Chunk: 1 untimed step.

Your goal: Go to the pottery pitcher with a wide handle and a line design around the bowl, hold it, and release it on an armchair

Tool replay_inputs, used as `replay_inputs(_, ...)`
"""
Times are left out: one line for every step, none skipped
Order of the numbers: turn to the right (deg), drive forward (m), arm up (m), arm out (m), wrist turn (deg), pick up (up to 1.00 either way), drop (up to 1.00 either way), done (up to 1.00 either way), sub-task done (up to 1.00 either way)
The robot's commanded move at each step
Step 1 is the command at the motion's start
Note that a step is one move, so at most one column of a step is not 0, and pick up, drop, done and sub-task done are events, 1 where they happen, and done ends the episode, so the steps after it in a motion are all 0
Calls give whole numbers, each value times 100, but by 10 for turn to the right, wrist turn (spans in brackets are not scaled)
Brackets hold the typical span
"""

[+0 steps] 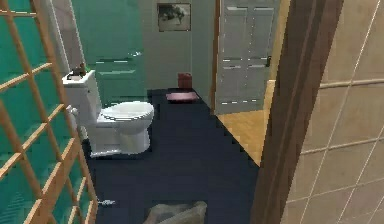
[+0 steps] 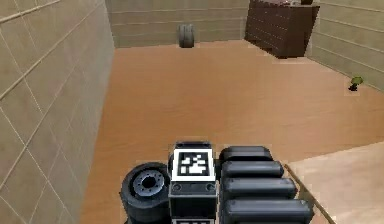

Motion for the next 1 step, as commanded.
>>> replay_inputs(-30, 0, 0, 0, 0, 0, 0, 0, 0)
